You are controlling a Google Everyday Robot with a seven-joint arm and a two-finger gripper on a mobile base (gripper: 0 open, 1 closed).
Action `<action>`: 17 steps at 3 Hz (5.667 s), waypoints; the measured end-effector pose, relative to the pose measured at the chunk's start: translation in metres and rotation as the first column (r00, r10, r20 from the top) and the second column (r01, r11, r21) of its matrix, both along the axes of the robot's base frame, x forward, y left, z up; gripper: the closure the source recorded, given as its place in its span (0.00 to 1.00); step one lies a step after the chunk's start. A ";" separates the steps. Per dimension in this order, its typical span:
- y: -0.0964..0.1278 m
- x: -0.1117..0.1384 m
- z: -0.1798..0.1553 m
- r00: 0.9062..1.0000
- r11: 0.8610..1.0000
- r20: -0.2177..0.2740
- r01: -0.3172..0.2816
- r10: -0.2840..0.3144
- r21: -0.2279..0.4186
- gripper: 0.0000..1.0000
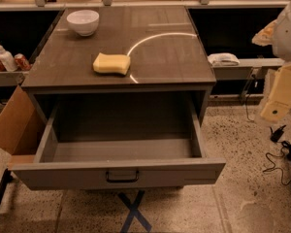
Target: Close top drawer
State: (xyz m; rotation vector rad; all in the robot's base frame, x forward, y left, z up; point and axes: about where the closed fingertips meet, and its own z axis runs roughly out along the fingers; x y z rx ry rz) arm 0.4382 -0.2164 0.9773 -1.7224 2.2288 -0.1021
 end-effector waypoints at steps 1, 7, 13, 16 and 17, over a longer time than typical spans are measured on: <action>0.000 0.000 0.000 1.000 1.000 0.000 0.000 0.000 0.000 0.00; 0.103 -0.086 -0.216 0.899 0.922 -0.210 -0.386 0.384 0.034 0.00; 0.112 -0.052 -0.355 0.937 0.931 -0.099 -0.313 0.335 0.187 1.00; 0.122 -0.004 -0.342 0.966 0.948 -0.021 -0.250 0.259 0.198 1.00; 0.121 0.016 -0.336 0.964 0.950 0.000 -0.264 0.267 0.170 1.00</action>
Offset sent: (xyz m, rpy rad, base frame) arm -0.0132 0.0216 -0.0630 0.0315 0.1120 0.0941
